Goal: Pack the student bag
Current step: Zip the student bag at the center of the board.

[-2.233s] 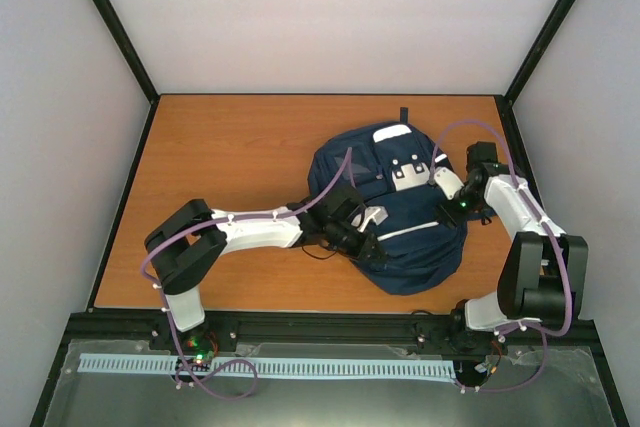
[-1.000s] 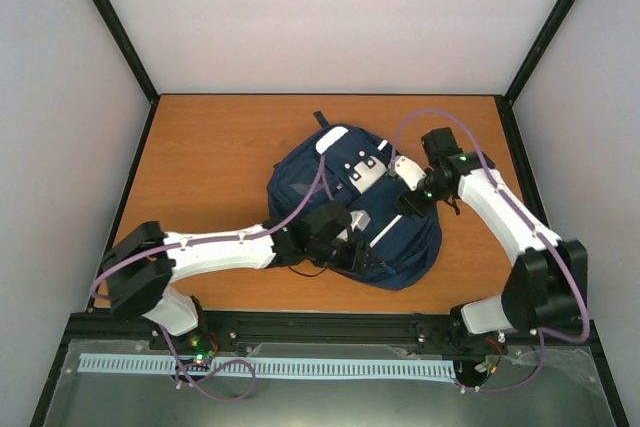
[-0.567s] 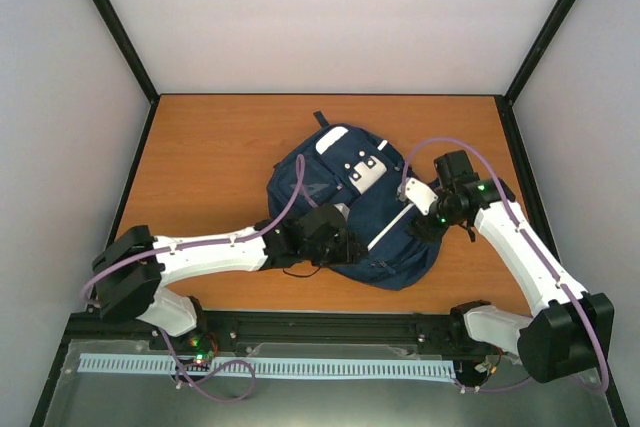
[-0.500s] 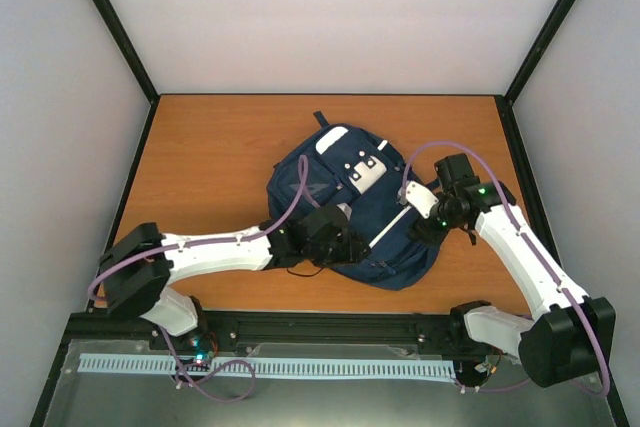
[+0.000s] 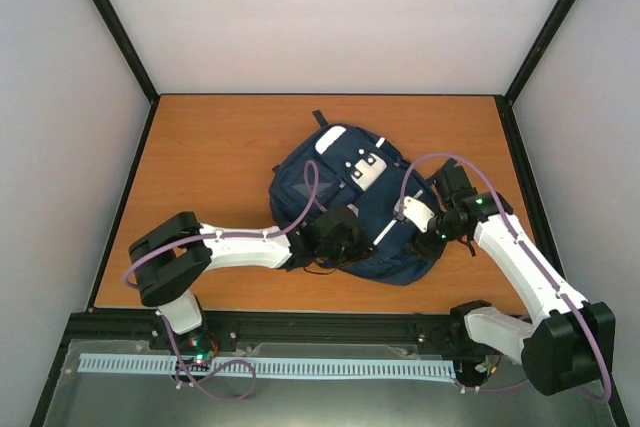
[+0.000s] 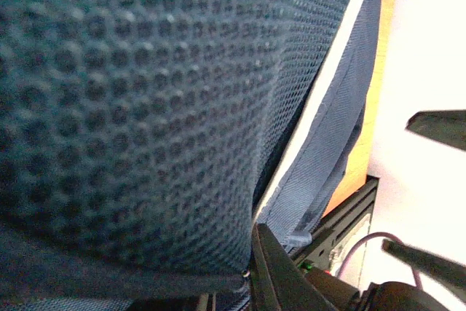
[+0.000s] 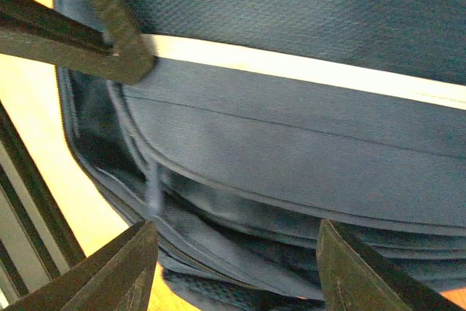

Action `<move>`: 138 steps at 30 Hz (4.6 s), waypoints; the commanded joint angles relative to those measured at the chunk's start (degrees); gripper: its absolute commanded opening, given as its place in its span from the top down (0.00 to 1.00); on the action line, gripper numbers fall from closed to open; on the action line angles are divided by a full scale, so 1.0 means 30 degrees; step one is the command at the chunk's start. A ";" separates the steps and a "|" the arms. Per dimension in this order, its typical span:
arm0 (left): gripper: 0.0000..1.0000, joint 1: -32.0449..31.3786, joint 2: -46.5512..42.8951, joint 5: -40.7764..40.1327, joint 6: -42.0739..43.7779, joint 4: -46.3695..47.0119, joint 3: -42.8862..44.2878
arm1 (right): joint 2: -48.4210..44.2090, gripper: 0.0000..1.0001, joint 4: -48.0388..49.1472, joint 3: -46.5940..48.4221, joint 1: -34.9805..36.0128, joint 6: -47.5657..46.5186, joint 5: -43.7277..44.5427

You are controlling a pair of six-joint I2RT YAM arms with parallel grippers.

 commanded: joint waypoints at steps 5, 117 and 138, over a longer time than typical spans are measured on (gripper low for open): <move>0.99 0.0570 0.0392 -0.0329 -0.0306 0.3089 0.1745 | 0.0486 0.41 0.0041 -0.0368 0.0369 -0.0667 -0.1261; 0.46 0.7408 -1.1035 0.2413 0.0979 -0.5224 -0.5674 | 0.4909 0.97 0.1031 0.3097 0.8585 0.3096 0.1363; 0.99 0.6815 -1.0429 -0.1360 0.1370 -0.5492 -0.5883 | 0.3787 0.97 0.1099 0.1466 0.7188 0.1645 0.3097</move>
